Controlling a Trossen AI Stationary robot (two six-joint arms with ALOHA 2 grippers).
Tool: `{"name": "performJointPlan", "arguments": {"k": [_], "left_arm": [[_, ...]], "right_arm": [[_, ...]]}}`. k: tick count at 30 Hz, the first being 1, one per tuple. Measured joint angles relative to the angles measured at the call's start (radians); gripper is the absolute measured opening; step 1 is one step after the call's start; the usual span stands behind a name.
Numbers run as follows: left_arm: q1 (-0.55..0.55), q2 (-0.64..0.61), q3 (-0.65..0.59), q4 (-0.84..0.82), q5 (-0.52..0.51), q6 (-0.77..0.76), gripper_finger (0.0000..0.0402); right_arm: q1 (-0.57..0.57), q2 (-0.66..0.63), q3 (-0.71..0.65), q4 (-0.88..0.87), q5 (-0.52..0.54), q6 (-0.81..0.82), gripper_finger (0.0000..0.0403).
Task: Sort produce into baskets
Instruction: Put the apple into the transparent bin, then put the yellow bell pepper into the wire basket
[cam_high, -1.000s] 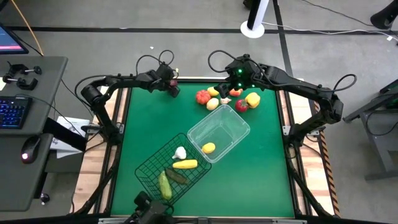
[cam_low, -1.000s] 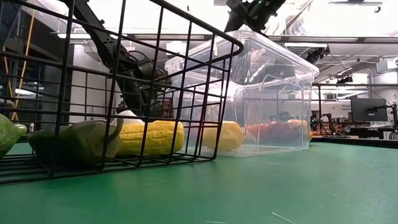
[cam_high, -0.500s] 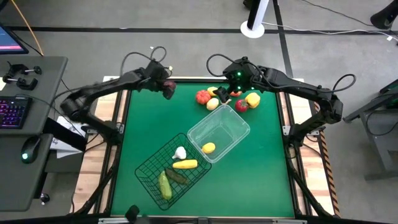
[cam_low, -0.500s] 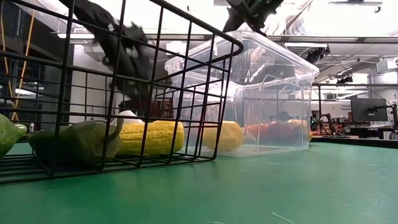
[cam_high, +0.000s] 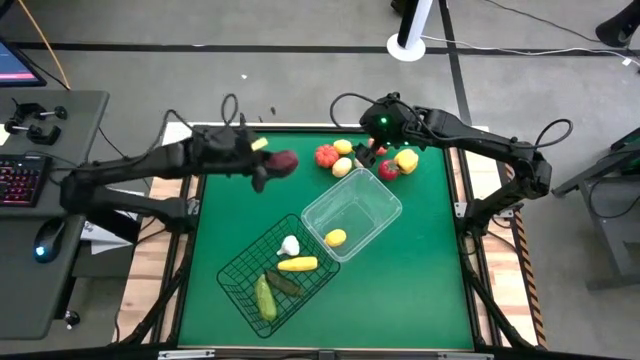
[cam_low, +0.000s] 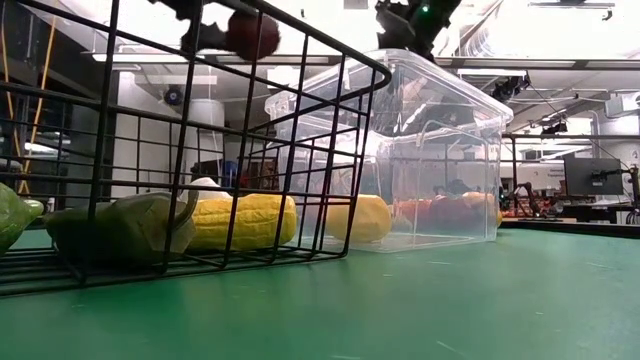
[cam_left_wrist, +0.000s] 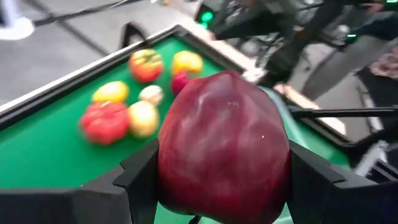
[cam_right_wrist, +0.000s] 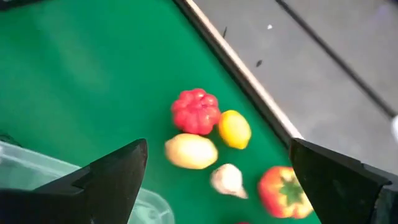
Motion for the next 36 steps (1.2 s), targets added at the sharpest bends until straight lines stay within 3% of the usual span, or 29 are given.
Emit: {"name": "performJointPlan", "arguments": {"k": [4, 11, 17, 21, 28, 32, 36], "left_arm": [[-0.068, 0.132, 0.02, 0.096, 0.001, 0.067, 0.0237], [-0.086, 0.396, 0.189, 0.098, 0.076, 0.202, 0.0244], [-0.084, 0.56, 0.324, 0.085, 0.205, 0.22, 0.036], [-0.084, 0.644, 0.424, 0.036, 0.305, 0.247, 0.0392], [0.012, 0.598, 0.554, -0.093, 0.264, 0.235, 0.0394], [0.137, 0.483, 0.533, -0.089, 0.253, 0.214, 0.0394], [0.242, 0.395, 0.494, -0.094, 0.25, 0.183, 0.0394]], "right_arm": [[-0.019, -0.028, 0.0, 0.016, 0.098, -0.046, 0.0381], [-0.047, -0.12, 0.0, 0.049, 0.066, -0.052, 0.0381], [-0.047, -0.171, 0.0, 0.02, 0.019, -0.055, 0.0381], [-0.047, -0.185, 0.0, -0.03, 0.019, -0.055, 0.0381], [-0.049, -0.192, -0.057, -0.18, 0.017, -0.016, 0.0381], [-0.095, -0.193, -0.238, -0.159, 0.016, 0.082, 0.0381], [-0.186, -0.191, -0.439, -0.082, 0.021, 0.33, 0.0381]]}}
